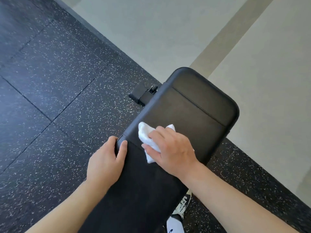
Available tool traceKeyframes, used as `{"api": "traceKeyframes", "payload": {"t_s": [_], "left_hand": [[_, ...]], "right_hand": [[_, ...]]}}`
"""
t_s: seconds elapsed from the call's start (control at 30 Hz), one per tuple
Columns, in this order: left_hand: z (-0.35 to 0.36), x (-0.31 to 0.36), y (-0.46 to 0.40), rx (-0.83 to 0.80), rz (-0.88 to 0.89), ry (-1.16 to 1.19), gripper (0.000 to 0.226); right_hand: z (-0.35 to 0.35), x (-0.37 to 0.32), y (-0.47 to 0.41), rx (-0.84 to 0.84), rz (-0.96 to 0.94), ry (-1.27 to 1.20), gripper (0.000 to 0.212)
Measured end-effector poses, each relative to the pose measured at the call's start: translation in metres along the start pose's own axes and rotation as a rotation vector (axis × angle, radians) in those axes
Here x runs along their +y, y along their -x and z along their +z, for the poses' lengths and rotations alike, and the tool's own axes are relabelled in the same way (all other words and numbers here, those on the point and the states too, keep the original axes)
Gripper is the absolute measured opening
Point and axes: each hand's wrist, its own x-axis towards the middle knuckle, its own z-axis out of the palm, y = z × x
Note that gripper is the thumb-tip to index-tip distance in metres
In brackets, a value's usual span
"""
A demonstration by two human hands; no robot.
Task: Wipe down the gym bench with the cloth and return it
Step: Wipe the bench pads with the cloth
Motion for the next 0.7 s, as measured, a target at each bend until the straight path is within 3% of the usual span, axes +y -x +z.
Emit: {"api": "traceKeyframes", "payload": {"t_s": [0.1, 0.17, 0.23, 0.3, 0.37, 0.43, 0.5, 0.53, 0.6, 0.7], "left_hand": [[0.004, 0.000, 0.000, 0.092, 0.042, -0.064, 0.037], [0.006, -0.002, -0.001, 0.103, 0.043, -0.075, 0.038], [0.008, -0.004, -0.001, 0.113, 0.046, -0.073, 0.039], [0.008, -0.004, 0.000, 0.119, 0.049, -0.079, 0.040], [0.007, -0.003, -0.001, 0.112, 0.049, -0.080, 0.040], [0.006, -0.003, 0.000, 0.097, 0.041, -0.084, 0.040], [0.006, -0.003, 0.000, 0.096, 0.047, -0.080, 0.040], [0.006, -0.002, 0.000, 0.099, 0.052, -0.075, 0.040], [0.007, -0.003, -0.001, 0.101, 0.052, -0.075, 0.039], [0.009, -0.005, -0.001, 0.108, 0.055, -0.080, 0.040]], "right_hand": [[-0.004, 0.029, -0.010, 0.068, -0.055, 0.093, 0.032], [-0.015, 0.061, -0.028, 0.136, 0.121, 0.146, 0.031], [-0.018, 0.075, -0.047, 0.204, 0.419, 0.121, 0.033], [-0.007, 0.051, -0.056, 0.211, 0.506, 0.150, 0.032], [0.011, 0.012, -0.047, 0.152, 0.277, 0.162, 0.031], [0.024, -0.015, -0.029, 0.069, -0.097, 0.116, 0.025], [0.018, -0.005, -0.032, -0.010, -0.381, 0.106, 0.022], [0.012, 0.010, -0.042, -0.027, -0.424, 0.169, 0.024], [-0.002, 0.045, -0.067, 0.006, -0.225, 0.346, 0.036], [-0.016, 0.074, -0.089, 0.140, 0.326, 0.309, 0.037]]}}
